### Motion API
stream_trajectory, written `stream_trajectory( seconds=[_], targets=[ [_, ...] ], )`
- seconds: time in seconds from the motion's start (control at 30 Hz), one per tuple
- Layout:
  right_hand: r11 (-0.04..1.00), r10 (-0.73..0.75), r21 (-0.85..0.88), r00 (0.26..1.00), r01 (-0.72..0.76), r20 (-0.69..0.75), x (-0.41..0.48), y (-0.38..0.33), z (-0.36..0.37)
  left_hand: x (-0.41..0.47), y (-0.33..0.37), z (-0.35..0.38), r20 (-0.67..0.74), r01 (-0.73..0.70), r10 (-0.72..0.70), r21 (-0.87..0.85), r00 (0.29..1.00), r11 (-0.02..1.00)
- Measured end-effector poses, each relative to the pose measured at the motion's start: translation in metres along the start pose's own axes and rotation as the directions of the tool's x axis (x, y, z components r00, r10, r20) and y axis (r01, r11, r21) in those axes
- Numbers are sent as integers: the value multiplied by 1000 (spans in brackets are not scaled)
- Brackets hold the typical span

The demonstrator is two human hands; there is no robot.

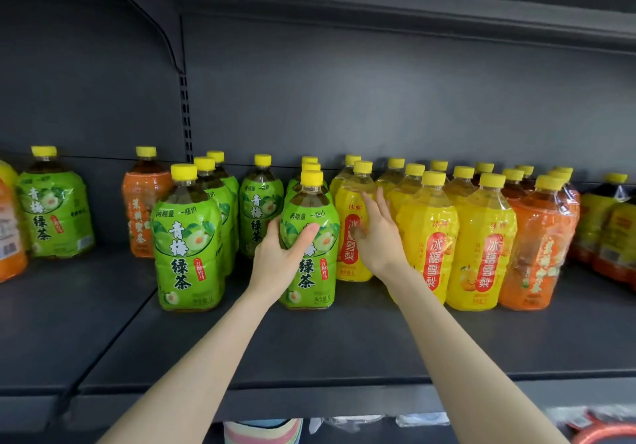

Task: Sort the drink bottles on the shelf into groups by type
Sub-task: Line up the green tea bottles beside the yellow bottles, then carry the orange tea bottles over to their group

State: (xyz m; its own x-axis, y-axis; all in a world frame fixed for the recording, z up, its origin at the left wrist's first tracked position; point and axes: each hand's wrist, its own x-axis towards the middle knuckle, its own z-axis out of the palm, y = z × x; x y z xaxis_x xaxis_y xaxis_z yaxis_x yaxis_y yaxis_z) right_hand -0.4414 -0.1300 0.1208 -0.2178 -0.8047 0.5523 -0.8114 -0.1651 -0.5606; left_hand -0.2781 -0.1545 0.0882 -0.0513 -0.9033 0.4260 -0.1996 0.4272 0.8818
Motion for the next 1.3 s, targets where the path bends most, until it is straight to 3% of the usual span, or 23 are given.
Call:
stream_trajectory(
  seconds=[0.13, 0.23, 0.5, 0.67, 0.83, 1.07, 1.2, 1.3],
  targets=[
    [1000, -9, 18, 997, 10, -79, -21, -6, -13, -8, 14, -22, 124, -19, -17, 283, 992, 959],
    [997, -69, 37, 990, 74, -126, -35, -17, -21, -18, 28, -44, 73, -113, 89, 491, 993, 864],
    [962, -262, 38, 950, 271, -169, -57, -107, -15, -50, 69, -133, -38, -264, 316, 462, 948, 846],
    [937, -304, 122, 936, 327, -177, -76, -178, 27, -63, 55, -216, -69, -291, 366, 480, 928, 828],
    [945, -262, 167, 956, 282, -128, -107, -245, 109, -78, 14, -309, -63, -257, 321, 462, 945, 849],
    [958, -225, 163, 971, 235, -80, -98, -300, 187, -43, -42, -389, -163, -211, 305, 429, 938, 879],
    [964, -221, 138, 973, 228, -69, -70, -320, 219, -3, -75, -414, -286, -199, 388, 519, 876, 831],
    [974, -205, 88, 976, 210, -69, -43, -322, 245, 31, -104, -425, -424, -46, 377, 613, 823, 789]
  ],
)
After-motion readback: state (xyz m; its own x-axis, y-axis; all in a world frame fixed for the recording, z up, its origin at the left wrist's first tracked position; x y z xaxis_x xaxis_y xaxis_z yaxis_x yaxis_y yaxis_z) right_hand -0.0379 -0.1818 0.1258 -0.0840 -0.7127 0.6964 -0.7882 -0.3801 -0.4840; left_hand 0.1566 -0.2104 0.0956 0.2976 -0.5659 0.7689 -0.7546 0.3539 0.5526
